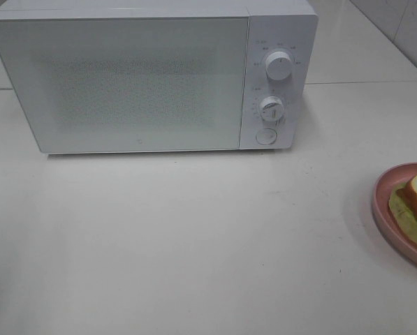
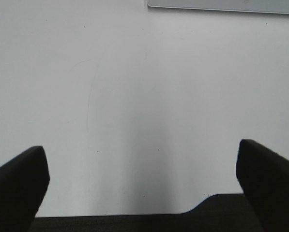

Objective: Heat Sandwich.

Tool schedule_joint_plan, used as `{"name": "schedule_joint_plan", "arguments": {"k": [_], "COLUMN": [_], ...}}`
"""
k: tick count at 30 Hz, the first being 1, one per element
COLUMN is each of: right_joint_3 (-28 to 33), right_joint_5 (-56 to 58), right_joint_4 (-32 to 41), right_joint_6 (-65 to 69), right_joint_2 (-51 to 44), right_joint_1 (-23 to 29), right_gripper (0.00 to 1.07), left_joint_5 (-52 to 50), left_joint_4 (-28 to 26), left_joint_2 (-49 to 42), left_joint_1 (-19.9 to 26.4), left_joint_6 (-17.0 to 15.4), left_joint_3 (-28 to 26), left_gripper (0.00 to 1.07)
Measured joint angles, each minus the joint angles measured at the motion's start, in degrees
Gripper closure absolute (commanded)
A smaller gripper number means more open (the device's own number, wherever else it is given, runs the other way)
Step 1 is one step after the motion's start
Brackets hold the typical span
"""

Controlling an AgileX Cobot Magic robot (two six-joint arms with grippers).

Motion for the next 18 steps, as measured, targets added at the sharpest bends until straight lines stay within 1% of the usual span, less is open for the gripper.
{"name": "schedule_joint_plan", "arguments": {"k": [3,4,5,9,15,18], "right_joint_3": [0.0,0.0,0.0,0.0,0.0,0.0], "right_joint_5": [0.0,0.0,0.0,0.0,0.0,0.0], "right_joint_4": [0.0,0.0,0.0,0.0,0.0,0.0], "right_joint_6": [0.0,0.0,0.0,0.0,0.0,0.0], "right_joint_2": [0.0,0.0,0.0,0.0,0.0,0.0], "right_joint_1": [0.0,0.0,0.0,0.0,0.0,0.0], "right_gripper": [0.40,0.40,0.40,0.40,0.40,0.40], "left_joint_5": [-0.3,-0.3,-0.5,-1.0,-0.7,1.5], "left_joint_4": [0.1,0.1,0.1,0.1,0.0,-0.1], "left_joint_2": [-4.0,-4.0,-6.6,-11.8,-16.6,-19.3], "left_joint_1": [0.0,0.0,0.0,-0.4,-1.2,-1.3], "left_joint_6": [0.2,0.2,0.6,1.7,1.9,1.9], "left_joint_3": [1.9,1.9,2.1,2.1,2.3,3.4], "left_gripper": [0.09,0.09,0.09,0.09,0.09,0.09]}}
